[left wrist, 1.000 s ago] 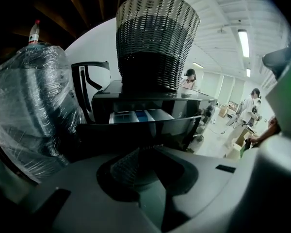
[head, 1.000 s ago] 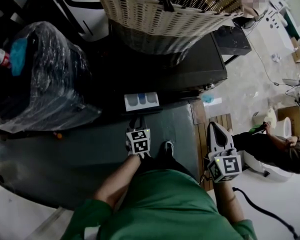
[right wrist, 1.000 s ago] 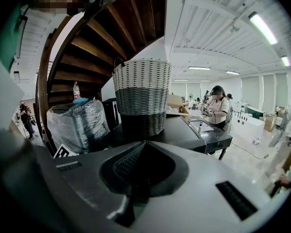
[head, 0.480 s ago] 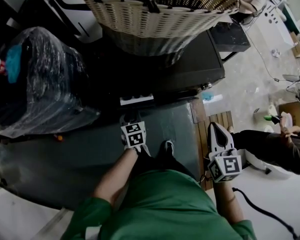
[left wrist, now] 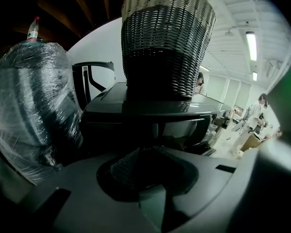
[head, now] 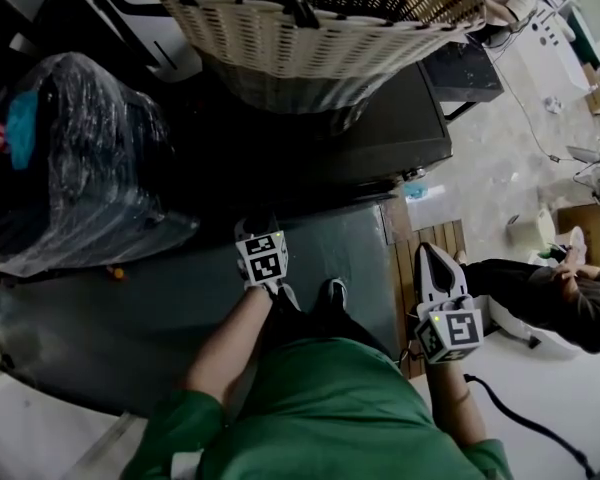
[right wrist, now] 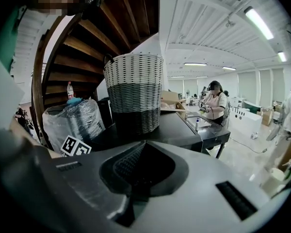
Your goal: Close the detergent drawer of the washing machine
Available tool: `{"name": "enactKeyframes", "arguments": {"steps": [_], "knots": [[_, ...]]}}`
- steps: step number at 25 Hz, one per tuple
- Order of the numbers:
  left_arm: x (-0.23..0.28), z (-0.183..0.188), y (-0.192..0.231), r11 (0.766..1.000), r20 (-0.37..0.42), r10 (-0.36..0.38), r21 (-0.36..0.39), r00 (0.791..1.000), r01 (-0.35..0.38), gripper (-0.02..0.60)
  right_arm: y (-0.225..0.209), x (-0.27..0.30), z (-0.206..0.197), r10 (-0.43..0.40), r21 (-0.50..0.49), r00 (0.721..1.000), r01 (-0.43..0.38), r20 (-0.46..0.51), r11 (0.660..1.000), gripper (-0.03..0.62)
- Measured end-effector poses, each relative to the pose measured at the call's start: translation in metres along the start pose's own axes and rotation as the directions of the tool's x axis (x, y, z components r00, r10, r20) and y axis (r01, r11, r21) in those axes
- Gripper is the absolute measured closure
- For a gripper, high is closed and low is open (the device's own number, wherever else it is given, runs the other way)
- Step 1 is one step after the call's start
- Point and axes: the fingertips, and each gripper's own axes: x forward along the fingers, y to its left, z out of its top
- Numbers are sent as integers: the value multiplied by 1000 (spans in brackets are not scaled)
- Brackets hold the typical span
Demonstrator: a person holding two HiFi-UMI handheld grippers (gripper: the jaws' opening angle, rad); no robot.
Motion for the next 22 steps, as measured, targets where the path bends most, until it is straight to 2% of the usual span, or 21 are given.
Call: {"name": "enactKeyframes", "arguments": {"steps": [8, 13, 22], "knots": [[7, 6, 4, 1000, 2, 17, -9, 1000, -17, 491, -1, 19, -1, 20, 2, 1000, -20, -22, 1000, 571], [7, 7, 8, 1000, 6, 27, -12, 1000, -27, 520, 0, 29, 2, 33, 3, 999, -33, -18, 999, 571], [11, 8, 10, 999, -7, 31, -24, 1000, -31, 520, 3, 37, 3, 44, 1, 999, -44, -18, 999, 571]]}}
